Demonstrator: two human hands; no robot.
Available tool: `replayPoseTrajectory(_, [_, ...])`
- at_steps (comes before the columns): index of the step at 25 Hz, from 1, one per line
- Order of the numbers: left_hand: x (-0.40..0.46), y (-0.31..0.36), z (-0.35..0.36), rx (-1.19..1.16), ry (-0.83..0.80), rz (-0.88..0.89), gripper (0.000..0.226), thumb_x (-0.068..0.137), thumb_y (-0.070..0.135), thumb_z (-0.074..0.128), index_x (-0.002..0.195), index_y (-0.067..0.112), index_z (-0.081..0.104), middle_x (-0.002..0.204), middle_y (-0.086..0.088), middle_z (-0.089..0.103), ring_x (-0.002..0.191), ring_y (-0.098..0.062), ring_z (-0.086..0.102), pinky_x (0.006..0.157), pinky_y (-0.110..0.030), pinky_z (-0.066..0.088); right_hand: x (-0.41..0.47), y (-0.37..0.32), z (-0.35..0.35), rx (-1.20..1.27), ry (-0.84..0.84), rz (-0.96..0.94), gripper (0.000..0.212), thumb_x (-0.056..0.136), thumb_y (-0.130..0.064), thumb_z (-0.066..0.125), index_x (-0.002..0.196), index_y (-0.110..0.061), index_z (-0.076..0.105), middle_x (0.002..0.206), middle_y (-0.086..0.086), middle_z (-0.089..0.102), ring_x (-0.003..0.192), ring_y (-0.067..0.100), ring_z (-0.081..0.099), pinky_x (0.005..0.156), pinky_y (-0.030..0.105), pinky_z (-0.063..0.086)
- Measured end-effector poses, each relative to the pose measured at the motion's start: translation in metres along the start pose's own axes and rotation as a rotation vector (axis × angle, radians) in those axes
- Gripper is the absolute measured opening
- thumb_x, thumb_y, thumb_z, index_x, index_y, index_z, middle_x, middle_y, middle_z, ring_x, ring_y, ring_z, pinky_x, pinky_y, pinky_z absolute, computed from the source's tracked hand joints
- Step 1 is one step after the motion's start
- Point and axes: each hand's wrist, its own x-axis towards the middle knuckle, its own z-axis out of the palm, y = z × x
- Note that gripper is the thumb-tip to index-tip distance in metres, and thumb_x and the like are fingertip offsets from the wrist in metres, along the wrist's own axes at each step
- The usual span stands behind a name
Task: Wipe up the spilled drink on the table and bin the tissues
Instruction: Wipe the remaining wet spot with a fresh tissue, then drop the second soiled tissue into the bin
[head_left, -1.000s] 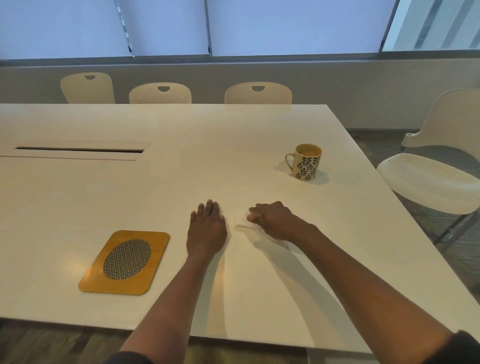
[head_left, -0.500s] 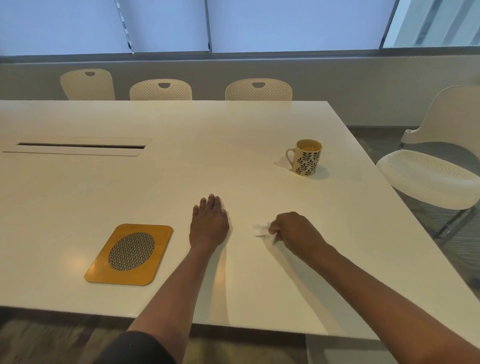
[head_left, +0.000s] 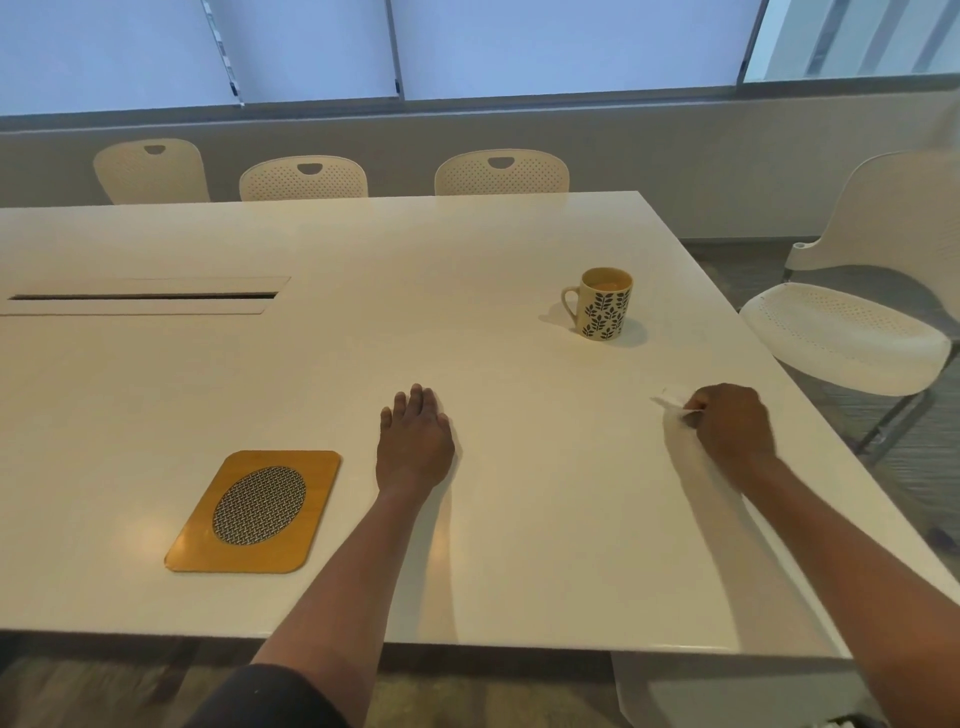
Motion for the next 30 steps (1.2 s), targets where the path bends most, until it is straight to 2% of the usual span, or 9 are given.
replayPoseTrajectory(7, [-0.002,0.001,-0.005,-0.027,-0.010,0.015,0.054,0.105,0.027,0.020,0.155,0.009,0.017,0.164,-0.008,0.015,0.151,-0.028,0.009,0.123,-0.043,0.010,-0.076,-0.164,0.080,0.165,-0.137,-0.360,0.012,0.077,-0.002,0.063,0.082,-0.006,0.072,0.089,0.013,0.070,0.086,0.033,0.065,0.073,0.034,0.048])
replayPoseTrajectory(10, [-0.002,-0.001,-0.005,-0.079,-0.011,0.015,0.051,0.103,0.021,0.023,0.152,0.007,0.024,0.161,-0.011,0.022,0.150,-0.030,0.015,0.122,-0.043,0.013,-0.096,-0.192,0.075,0.194,-0.267,-0.336,0.020,0.079,0.000,0.059,0.085,-0.010,0.075,0.090,0.007,0.073,0.084,0.024,0.068,0.073,0.030,0.053])
replayPoseTrajectory(14, [-0.016,0.009,-0.012,-0.340,0.107,0.057,0.042,0.096,0.005,0.033,0.131,0.008,0.055,0.134,-0.011,0.056,0.125,-0.030,0.048,0.106,-0.040,0.038,-0.092,-0.181,0.047,0.377,-0.358,-0.272,0.011,0.080,-0.012,0.071,0.089,-0.012,0.077,0.088,0.004,0.075,0.080,0.014,0.065,0.066,0.020,0.044])
replayPoseTrajectory(17, [-0.043,0.032,-0.016,-0.699,0.212,0.115,0.043,0.090,-0.004,0.039,0.118,0.011,0.068,0.119,-0.006,0.070,0.111,-0.022,0.064,0.091,-0.025,0.046,-0.098,-0.160,0.024,0.576,-0.300,-0.115,0.011,0.078,-0.013,0.071,0.086,-0.017,0.078,0.083,-0.001,0.075,0.073,0.012,0.066,0.062,0.018,0.049])
replayPoseTrajectory(19, [-0.056,0.053,-0.014,-0.836,0.192,0.226,0.045,0.088,-0.008,0.039,0.116,0.013,0.069,0.111,0.000,0.073,0.102,-0.014,0.069,0.087,-0.022,0.050,-0.102,-0.146,0.010,0.669,-0.251,-0.022,0.016,0.077,-0.010,0.070,0.087,-0.018,0.078,0.084,-0.003,0.075,0.075,0.014,0.069,0.069,0.027,0.055])
replayPoseTrajectory(23, [-0.077,0.097,-0.016,-0.932,0.148,0.414,0.056,0.087,-0.005,0.047,0.137,0.018,0.057,0.121,0.013,0.063,0.104,-0.002,0.066,0.086,-0.008,0.048,-0.109,-0.111,-0.012,0.742,-0.212,0.072,0.020,0.077,-0.007,0.066,0.091,-0.017,0.078,0.090,0.000,0.074,0.082,0.019,0.069,0.076,0.036,0.058])
replayPoseTrajectory(26, [-0.087,0.126,-0.010,-1.002,0.011,0.522,0.054,0.087,0.004,0.062,0.138,0.020,0.056,0.126,0.009,0.064,0.109,-0.004,0.066,0.089,-0.013,0.049,-0.111,-0.077,-0.029,0.812,-0.224,0.106,0.026,0.068,-0.013,0.067,0.091,-0.019,0.078,0.094,0.002,0.075,0.090,0.022,0.069,0.081,0.040,0.059])
replayPoseTrajectory(28, [-0.091,0.149,-0.004,-0.987,-0.061,0.546,0.058,0.084,0.019,0.074,0.139,0.020,0.055,0.128,0.008,0.064,0.109,-0.001,0.065,0.092,-0.015,0.051,-0.112,-0.050,-0.041,0.838,-0.226,0.118,0.028,0.068,-0.018,0.070,0.094,-0.019,0.078,0.096,0.002,0.075,0.090,0.023,0.070,0.082,0.043,0.059])
replayPoseTrajectory(30, [-0.095,0.174,0.005,-0.933,-0.056,0.565,0.062,0.081,0.027,0.078,0.138,0.019,0.056,0.128,0.008,0.065,0.108,0.001,0.065,0.093,-0.015,0.051,-0.113,-0.024,-0.052,0.875,-0.226,0.125,0.030,0.073,-0.005,0.067,0.097,-0.019,0.077,0.097,0.003,0.075,0.089,0.024,0.071,0.081,0.043,0.059])
